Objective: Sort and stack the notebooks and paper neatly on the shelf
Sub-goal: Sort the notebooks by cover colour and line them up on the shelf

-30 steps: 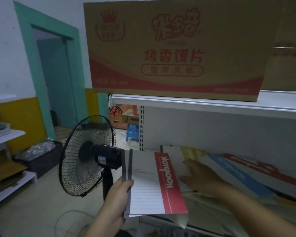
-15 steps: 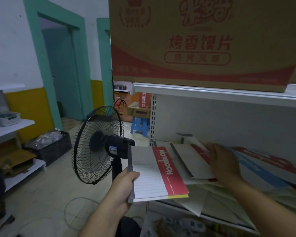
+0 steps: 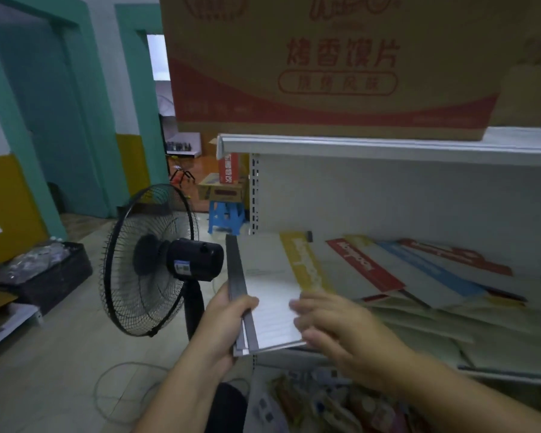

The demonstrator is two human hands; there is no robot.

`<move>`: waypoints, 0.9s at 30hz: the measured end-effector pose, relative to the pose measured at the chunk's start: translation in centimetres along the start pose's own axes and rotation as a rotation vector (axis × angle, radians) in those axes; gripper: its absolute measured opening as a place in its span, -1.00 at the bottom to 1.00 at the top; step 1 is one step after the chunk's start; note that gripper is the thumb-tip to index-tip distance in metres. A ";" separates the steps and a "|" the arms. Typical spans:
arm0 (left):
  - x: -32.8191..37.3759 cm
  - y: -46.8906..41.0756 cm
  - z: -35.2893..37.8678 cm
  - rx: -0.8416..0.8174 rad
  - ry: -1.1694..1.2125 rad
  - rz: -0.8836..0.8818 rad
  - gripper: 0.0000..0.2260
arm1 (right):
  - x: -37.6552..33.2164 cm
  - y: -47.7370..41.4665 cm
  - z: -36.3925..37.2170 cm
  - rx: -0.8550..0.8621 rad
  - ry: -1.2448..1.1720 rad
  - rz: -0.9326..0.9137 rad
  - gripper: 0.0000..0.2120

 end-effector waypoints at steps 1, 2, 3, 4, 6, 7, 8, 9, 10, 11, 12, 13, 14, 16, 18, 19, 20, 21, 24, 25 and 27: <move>0.1 0.4 0.2 -0.007 0.004 0.006 -0.76 | 1.4 0.4 -0.4 0.013 -0.074 0.147 -0.27; 0.4 0.9 0.7 -0.034 0.019 0.013 -0.75 | 2.2 0.8 -1.6 0.093 -0.088 0.266 -0.26; 0.6 1.5 1.3 -0.060 0.032 0.016 -0.75 | 3.2 1.1 -3.0 0.171 -0.086 0.370 -0.33; 0.7 2.1 2.1 -0.085 0.037 0.023 -0.74 | 4.0 1.5 -4.5 0.232 -0.122 0.465 -0.43; 0.7 3.3 4.1 -0.133 0.021 0.036 -0.73 | 5.6 2.7 -5.7 0.236 -0.397 0.631 -0.60; 0.6 4.0 5.5 -0.155 0.014 0.040 -0.73 | 6.1 3.6 -5.7 0.204 -0.590 0.686 -0.65; 0.6 4.6 7.0 -0.171 0.005 0.046 -0.75 | 6.5 4.8 -5.7 0.187 -0.746 0.729 -0.72; 0.3 5.3 8.6 -0.182 -0.006 0.049 -0.77 | 7.0 6.2 -6.0 0.192 -0.832 0.759 -0.78; -0.1 6.0 10.5 -0.195 -0.017 0.051 -0.80 | 7.5 7.9 -6.7 0.211 -0.857 0.775 -0.80; -0.7 6.7 12.4 -0.208 -0.019 0.045 -0.84 | 8.2 9.5 -7.7 0.246 -0.862 0.788 -0.81; -1.6 7.4 14.5 -0.221 -0.018 0.030 -0.86 | 9.0 11.3 -8.9 0.285 -0.856 0.804 -0.80; -2.5 8.3 16.8 -0.239 -0.017 0.008 -0.87 | 10.2 13.4 -10.2 0.323 -0.847 0.827 -0.79; -3.5 9.2 19.3 -0.264 -0.017 -0.012 -0.87 | 11.4 15.8 -11.6 0.357 -0.843 0.851 -0.78; -5.5 11.1 24.5 -0.341 0.005 -0.075 -0.84 | 13.9 20.6 -14.3 0.406 -0.830 0.899 -0.79; -7.6 12.9 30.0 -0.413 0.024 -0.168 -0.82 | 16.3 25.8 -17.0 0.473 -0.812 0.946 -0.80; -8.6 13.6 32.7 -0.439 0.018 -0.227 -0.79 | 17.6 28.4 -18.2 0.508 -0.804 0.972 -0.80; -9.8 14.4 35.4 -0.461 0.013 -0.297 -0.76 | 18.7 30.7 -19.4 0.533 -0.792 0.996 -0.80; -11.0 15.0 38.0 -0.481 0.011 -0.358 -0.73 | 19.8 32.9 -20.5 0.551 -0.777 1.015 -0.79; -14.5 17.2 45.2 -0.487 -0.043 -0.424 -0.68 | 23.0 39.5 -23.1 0.602 -0.720 1.101 -0.79; -15.7 18.1 47.4 -0.495 -0.075 -0.429 -0.67 | 23.9 41.7 -23.7 0.619 -0.719 1.132 -0.78; -18.0 20.3 51.6 -0.537 -0.126 -0.435 -0.69 | 25.2 46.2 -25.0 0.657 -0.703 1.192 -0.78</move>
Point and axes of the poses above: each hand's wrist, its own y-axis away from the middle knuckle, its own z-axis out of the palm, x = y × z, the point moved 8 cm from there along -y, towards the middle knuckle, and after that the axes turned 3 degrees about z, right-handed, at the moved point
